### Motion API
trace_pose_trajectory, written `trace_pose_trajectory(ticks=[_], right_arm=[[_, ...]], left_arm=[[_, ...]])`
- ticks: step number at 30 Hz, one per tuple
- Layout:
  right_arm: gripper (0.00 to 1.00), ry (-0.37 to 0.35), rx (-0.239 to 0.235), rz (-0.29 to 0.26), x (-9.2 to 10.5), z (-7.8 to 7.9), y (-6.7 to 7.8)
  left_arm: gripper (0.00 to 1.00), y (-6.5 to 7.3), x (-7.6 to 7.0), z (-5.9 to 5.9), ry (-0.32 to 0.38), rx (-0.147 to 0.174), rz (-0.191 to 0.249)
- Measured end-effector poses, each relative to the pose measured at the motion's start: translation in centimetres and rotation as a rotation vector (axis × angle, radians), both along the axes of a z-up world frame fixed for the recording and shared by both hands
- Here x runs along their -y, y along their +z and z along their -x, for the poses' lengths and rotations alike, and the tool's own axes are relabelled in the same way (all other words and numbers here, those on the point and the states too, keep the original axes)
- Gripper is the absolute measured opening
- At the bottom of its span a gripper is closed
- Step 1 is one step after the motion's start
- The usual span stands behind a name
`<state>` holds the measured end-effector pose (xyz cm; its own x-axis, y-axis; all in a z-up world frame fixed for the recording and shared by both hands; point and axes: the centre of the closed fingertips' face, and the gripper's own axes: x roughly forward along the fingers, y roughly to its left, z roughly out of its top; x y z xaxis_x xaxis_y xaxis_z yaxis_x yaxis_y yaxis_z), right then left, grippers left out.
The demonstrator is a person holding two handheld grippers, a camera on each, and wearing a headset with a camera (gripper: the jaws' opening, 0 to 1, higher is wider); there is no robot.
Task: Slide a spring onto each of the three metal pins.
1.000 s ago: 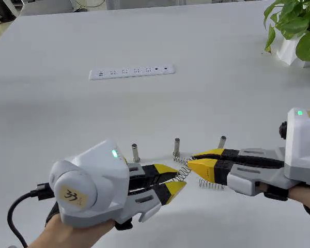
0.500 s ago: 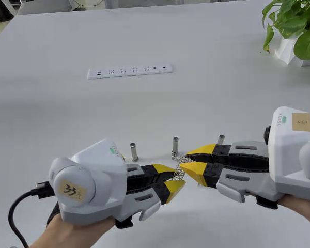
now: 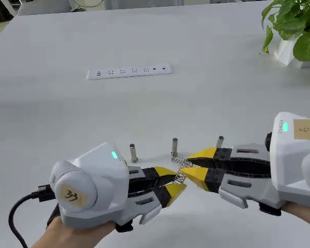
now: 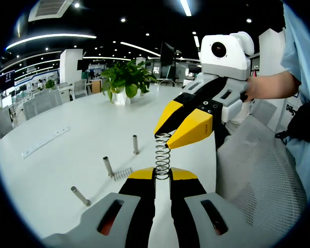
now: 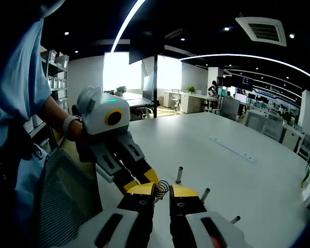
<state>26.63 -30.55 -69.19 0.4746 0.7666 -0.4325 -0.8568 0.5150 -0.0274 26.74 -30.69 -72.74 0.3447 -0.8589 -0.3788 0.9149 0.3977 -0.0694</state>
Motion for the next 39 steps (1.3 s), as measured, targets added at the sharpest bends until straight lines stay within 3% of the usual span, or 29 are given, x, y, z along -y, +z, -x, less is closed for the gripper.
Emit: trace_pose_trajectory(ticks=[6, 12, 15, 28, 34, 36, 39], right_arm=[[0.09, 0.012, -0.002, 0.013, 0.2, 0.1, -0.2], [0.3, 0.036, 0.003, 0.033, 0.2, 0.4, -0.2], [0.35, 0.065, 0.007, 0.081, 0.5, 0.4, -0.5], [0.4, 0.286, -0.039, 0.241, 0.0, 2.1, -1.6], [0.4, 0.335, -0.031, 0.28, -0.2, 2.0, -1.7], [0.39, 0.353, -0.025, 0.291, -0.3, 2.0, -1.6], [0.36, 0.368, -0.027, 0.295, -0.3, 1.8, -1.5]], left_arm=[[0.06, 0.1, 0.0, 0.2, -0.023, 0.011, -0.009], [0.06, -0.1, -0.2, 0.1, -0.037, 0.011, -0.026], [0.06, -0.3, -0.3, 0.2, -0.056, 0.019, -0.049], [0.06, -1.8, -0.8, 1.7, -0.17, 0.053, -0.167], [0.06, -2.5, -0.8, 2.4, -0.21, 0.063, -0.207], [0.06, -2.7, -0.8, 2.8, -0.232, 0.083, -0.234], [0.06, -2.7, -0.6, 3.0, -0.249, 0.089, -0.243]])
